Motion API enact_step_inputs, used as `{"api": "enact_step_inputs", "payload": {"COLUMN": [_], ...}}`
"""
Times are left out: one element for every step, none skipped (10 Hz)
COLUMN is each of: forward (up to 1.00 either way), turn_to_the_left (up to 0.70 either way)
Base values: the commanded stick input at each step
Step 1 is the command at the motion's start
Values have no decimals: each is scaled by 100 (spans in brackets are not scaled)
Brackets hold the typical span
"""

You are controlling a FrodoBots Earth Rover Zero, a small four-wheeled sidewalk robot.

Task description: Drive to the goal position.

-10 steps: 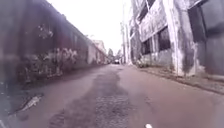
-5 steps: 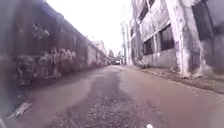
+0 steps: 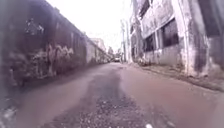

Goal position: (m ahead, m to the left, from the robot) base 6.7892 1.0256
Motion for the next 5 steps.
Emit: {"api": "enact_step_inputs", "payload": {"forward": [60, 60, 60, 60, 60], "turn_to_the_left": [0, 1, 3, 12, 14]}}
